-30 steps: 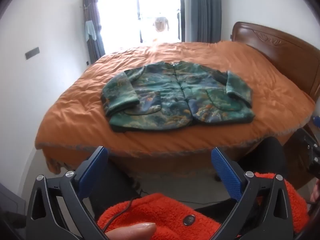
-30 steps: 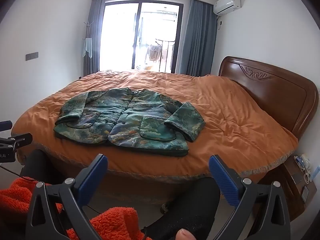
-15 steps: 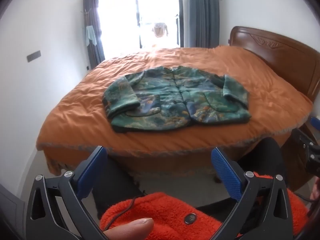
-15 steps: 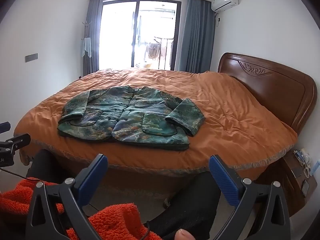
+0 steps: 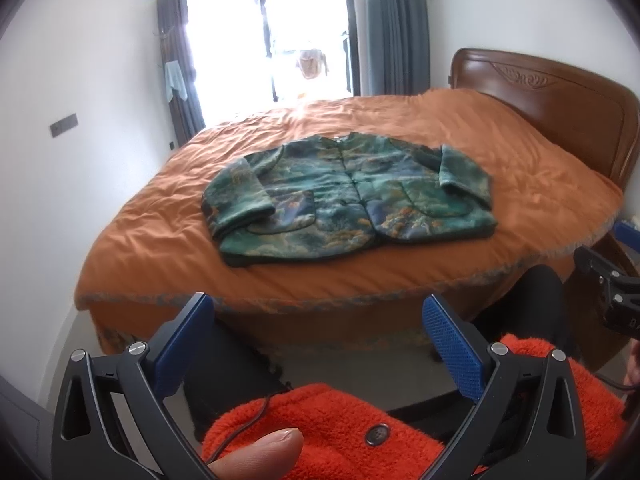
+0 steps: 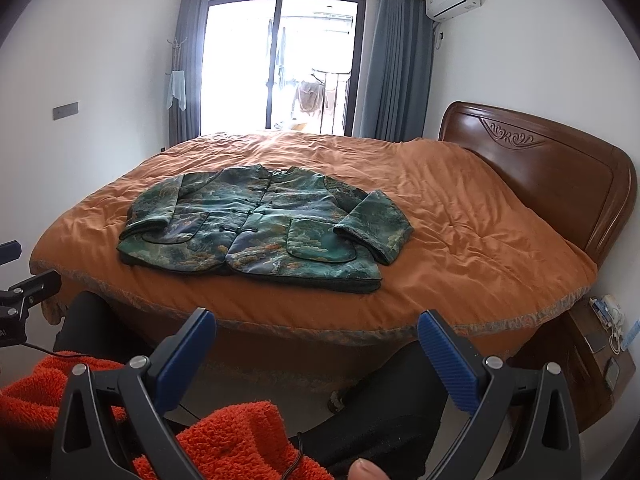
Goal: Fold large clothes
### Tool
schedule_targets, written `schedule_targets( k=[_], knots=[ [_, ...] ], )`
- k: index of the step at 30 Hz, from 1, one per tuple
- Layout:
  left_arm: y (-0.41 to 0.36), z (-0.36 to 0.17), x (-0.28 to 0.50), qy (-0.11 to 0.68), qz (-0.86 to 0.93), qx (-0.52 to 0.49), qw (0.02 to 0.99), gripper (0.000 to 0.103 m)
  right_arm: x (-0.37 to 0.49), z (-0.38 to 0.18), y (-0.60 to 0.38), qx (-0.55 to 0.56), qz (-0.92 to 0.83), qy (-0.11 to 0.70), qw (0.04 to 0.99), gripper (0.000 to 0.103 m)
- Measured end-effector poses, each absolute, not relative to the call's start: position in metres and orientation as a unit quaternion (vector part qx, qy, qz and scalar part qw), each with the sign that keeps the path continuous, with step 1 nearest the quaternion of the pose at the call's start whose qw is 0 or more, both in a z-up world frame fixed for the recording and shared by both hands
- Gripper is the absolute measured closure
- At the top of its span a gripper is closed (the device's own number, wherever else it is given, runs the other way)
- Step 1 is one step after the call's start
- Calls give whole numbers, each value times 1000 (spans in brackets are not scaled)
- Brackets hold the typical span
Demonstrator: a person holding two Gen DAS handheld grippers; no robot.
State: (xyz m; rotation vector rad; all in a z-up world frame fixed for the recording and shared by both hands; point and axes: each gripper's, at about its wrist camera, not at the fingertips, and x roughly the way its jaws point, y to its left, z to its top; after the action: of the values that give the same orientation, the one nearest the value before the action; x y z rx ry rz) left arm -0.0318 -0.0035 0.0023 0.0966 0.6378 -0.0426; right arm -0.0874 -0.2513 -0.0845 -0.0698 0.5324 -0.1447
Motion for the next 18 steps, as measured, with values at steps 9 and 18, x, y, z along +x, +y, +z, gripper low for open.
schedule_targets(
  k=[9,18],
  knots=[
    [-2,2,-33,313,-17,52,948,0,-85,-88,-255,-28,-77,269,960,0],
    [-2,1,-34,312,-15,55,948,0,-85,-91,-255,-27,-78,271,959,0]
  ],
)
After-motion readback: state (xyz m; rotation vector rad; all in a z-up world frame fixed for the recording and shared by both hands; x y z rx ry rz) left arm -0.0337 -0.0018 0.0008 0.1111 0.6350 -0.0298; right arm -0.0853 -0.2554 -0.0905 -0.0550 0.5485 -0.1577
